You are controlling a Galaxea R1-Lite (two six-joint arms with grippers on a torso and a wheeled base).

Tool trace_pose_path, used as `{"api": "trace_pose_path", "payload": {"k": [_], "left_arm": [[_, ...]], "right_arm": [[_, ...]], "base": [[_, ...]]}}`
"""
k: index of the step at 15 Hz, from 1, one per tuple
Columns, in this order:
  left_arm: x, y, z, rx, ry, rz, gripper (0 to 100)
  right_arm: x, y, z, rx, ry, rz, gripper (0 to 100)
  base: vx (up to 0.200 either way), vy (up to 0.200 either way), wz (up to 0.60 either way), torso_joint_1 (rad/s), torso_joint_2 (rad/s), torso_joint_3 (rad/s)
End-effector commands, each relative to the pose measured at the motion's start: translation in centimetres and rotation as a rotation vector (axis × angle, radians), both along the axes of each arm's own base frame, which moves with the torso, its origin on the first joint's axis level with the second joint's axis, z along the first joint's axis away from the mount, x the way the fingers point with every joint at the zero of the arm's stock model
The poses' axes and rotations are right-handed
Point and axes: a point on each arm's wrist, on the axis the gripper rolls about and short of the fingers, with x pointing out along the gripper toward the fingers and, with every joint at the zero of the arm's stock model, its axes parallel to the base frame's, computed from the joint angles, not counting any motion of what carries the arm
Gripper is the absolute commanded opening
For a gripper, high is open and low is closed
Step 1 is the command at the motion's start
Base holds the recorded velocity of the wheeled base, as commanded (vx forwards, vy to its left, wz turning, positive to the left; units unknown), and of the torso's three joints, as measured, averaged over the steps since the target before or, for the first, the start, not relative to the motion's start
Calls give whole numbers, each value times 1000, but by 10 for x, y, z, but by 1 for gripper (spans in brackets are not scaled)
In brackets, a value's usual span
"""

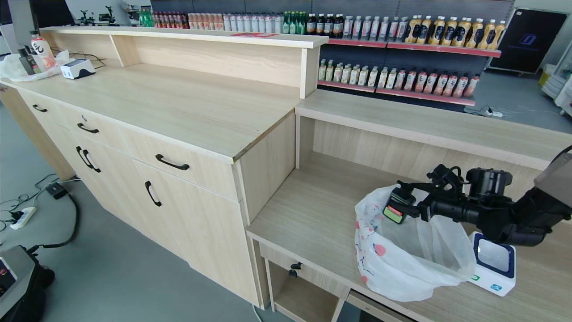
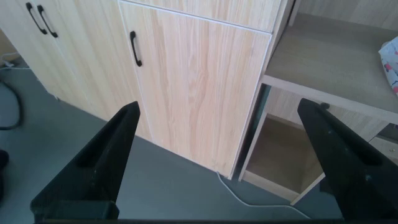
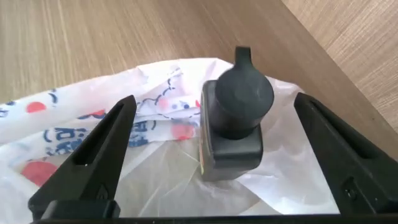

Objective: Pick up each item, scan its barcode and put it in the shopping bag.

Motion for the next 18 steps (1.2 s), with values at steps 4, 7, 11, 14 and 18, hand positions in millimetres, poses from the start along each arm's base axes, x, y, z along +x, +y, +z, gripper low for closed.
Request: {"api": "trace_pose_path", "payload": {"k": [4,7,11,14,18], "left_arm": [[0,0,0,0,1,0,100],[0,0,0,0,1,0,100],[0,0,0,1,1,0,100],[0,0,0,0,1,0,100],[0,0,0,0,1,0,100]], "right_arm": [[-130,25,99,44,15,4,100],[-204,15,127,31,-42,-88,100],[-239,-12,136,-80,-25,-399,100],[-246,-33,120,-179,122,-665,100],[-248,-43,113,-235,149,-709,100]], "base": [[0,0,0,0,0,0],[0,0,0,0,0,0],[0,0,-450,2,2,3],[0,0,-600,4,2,4],[0,0,-600,5,0,2]]}}
